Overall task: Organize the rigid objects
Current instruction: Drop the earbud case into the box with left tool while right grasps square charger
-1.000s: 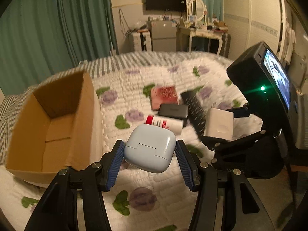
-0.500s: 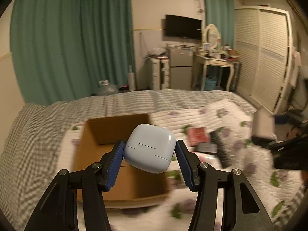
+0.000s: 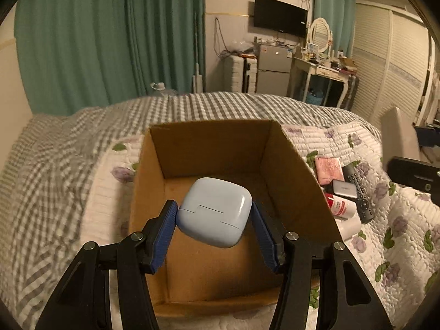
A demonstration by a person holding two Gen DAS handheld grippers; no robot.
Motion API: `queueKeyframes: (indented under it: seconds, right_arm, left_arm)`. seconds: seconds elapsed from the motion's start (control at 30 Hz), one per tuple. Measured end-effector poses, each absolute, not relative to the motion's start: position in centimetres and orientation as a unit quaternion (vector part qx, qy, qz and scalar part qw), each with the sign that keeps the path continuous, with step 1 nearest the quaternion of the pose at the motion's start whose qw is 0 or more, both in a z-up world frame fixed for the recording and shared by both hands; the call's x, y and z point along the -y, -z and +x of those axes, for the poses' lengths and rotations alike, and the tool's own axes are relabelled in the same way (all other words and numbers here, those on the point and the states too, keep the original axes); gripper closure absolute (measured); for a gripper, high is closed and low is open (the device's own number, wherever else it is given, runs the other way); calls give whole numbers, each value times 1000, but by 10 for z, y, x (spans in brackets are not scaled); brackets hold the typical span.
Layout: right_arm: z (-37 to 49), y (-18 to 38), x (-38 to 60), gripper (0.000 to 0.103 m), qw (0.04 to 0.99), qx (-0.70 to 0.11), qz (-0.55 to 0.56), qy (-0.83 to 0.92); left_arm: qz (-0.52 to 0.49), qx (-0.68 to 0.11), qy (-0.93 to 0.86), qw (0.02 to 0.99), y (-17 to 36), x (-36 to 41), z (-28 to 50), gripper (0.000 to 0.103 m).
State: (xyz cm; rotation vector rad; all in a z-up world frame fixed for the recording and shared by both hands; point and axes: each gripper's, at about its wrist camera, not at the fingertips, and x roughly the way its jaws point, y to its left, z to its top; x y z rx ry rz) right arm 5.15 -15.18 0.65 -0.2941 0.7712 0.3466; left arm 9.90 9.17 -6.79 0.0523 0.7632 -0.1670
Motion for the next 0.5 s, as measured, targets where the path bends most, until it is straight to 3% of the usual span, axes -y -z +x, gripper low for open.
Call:
queueKeyframes:
  seconds: [0.13,0.5]
  right_arm:
    - [60,3,135,34,897,-378,-145,-179]
    - [61,6,118,33,894,-376,-140,-200]
  left_arm:
    - [12,-395,74,916,80,-96,108,44]
    - [3,-330,43,943,43,-113,84,38]
